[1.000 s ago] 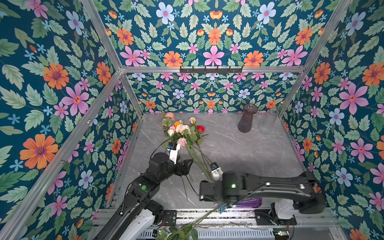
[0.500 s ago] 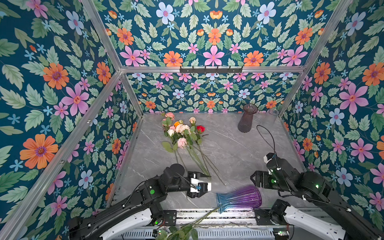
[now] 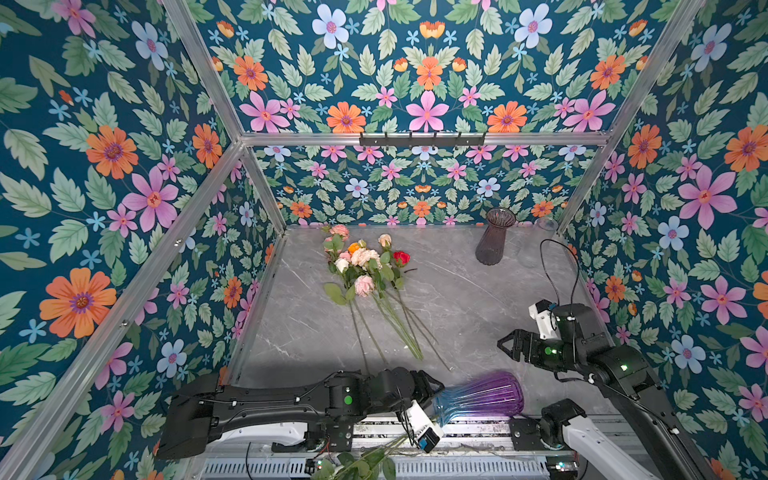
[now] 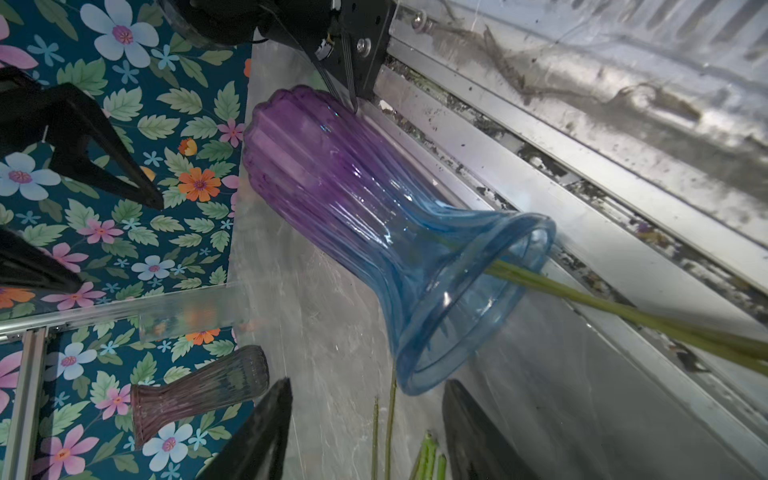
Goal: Arrange the flowers into the vase
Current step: 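Close the left gripper on the purple-blue vase neck, then lift and tilt the vase upright with the left gripper, setting it down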
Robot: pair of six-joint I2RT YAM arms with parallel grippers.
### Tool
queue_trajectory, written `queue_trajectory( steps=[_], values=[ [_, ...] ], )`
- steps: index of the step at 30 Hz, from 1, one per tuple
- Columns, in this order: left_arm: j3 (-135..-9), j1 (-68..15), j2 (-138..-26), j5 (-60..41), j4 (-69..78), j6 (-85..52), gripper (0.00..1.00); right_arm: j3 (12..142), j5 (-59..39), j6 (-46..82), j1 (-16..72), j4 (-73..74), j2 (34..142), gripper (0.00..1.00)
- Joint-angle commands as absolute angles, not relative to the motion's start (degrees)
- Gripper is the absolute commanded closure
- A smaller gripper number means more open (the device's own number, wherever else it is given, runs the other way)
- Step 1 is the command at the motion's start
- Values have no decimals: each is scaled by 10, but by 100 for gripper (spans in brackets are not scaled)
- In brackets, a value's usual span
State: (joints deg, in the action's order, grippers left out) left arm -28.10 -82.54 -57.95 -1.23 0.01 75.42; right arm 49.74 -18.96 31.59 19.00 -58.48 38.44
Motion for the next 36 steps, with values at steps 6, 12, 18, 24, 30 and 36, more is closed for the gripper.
queue_trajectory(
  steps=[6,12,18,24,30,36],
  values=[
    [-256,-828,-629,-26,112,742,41,498,-189,311,189,-562,375,10],
    [-250,-843,-699,-25,223,711,49,493,-183,316,190,-557,363,10],
    [-248,-845,-756,-16,303,705,92,494,-184,316,190,-560,360,10],
    [-255,-847,-763,-3,292,690,100,491,-187,316,189,-560,361,11],
    [-363,-813,-749,35,94,597,100,492,-184,315,189,-557,363,11],
    [-516,-705,-784,-1,-92,516,100,492,-184,312,190,-550,371,11]
  ],
)
